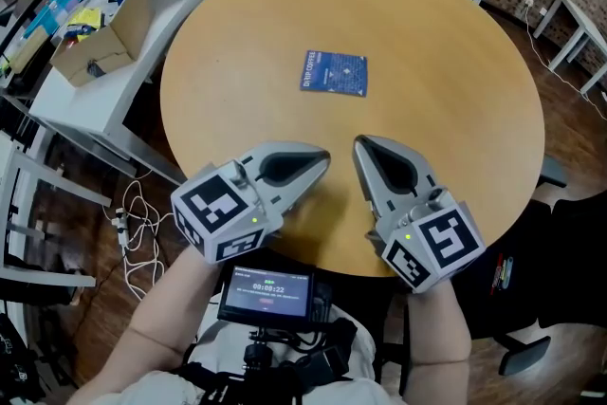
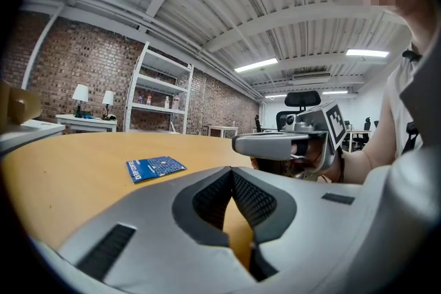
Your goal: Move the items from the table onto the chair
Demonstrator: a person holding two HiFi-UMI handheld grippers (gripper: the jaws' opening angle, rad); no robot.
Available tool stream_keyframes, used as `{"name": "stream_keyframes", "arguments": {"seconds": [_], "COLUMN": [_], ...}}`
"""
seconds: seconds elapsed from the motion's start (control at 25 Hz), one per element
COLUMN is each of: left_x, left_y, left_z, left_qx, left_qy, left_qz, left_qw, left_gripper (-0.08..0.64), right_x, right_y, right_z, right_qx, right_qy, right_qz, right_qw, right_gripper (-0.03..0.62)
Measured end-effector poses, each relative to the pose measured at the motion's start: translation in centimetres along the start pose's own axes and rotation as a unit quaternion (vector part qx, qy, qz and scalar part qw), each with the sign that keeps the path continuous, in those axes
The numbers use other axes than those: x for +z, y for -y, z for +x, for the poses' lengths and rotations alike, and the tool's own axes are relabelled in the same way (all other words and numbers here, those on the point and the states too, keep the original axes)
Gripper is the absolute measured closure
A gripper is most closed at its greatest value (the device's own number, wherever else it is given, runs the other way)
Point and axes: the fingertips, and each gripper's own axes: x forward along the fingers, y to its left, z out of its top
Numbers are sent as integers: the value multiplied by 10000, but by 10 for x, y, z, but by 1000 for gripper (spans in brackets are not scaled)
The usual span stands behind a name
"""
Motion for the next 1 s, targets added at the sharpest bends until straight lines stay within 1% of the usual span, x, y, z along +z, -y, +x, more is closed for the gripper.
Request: {"name": "stream_keyframes", "arguments": {"seconds": [0.76,1.0], "left_x": [0,-1], "left_y": [0,2], "left_z": [0,0], "left_qx": [1,-4], "left_qy": [4,-51], "left_qz": [24,-43], "left_qw": [10000,10000], "left_gripper": [558,557], "right_x": [1,1], "right_y": [-1,-2], "right_z": [1,2], "right_qx": [-21,-4], "right_qy": [-52,-53], "right_qz": [-51,-63], "right_qw": [10000,10000], "right_gripper": [586,586]}}
